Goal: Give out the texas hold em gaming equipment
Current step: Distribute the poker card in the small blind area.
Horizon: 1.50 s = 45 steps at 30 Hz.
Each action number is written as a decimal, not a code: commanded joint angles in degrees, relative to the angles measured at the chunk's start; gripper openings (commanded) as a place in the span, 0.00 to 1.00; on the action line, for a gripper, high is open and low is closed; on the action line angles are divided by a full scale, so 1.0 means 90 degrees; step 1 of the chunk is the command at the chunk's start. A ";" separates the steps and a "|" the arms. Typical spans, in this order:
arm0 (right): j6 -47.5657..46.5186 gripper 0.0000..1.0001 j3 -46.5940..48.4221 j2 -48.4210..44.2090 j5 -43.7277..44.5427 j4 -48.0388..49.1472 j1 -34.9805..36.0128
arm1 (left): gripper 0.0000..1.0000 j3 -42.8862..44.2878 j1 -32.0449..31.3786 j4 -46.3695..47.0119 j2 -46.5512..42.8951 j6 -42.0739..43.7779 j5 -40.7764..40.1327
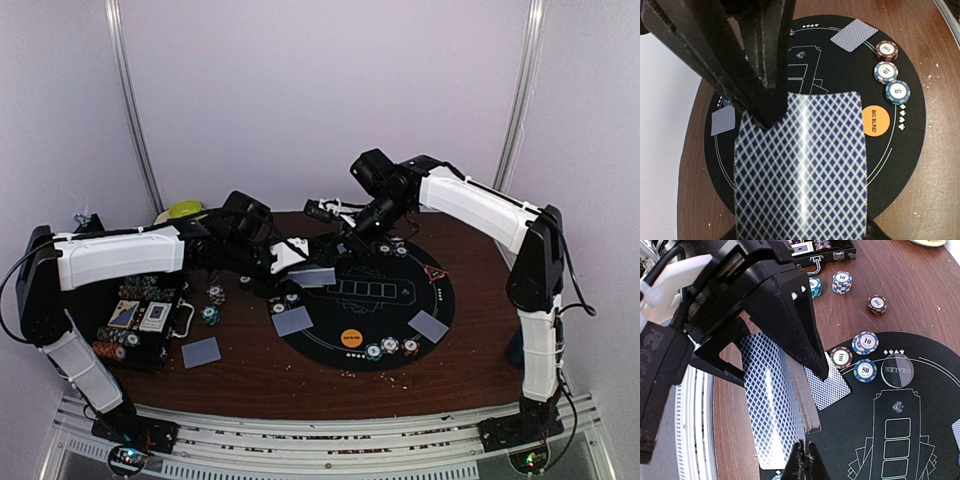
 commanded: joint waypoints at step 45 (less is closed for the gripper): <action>0.5808 0.00 -0.0747 0.0819 0.2103 0.4909 -0.1704 | 0.04 -0.0121 0.0152 0.0912 0.0401 -0.0169 -0.0687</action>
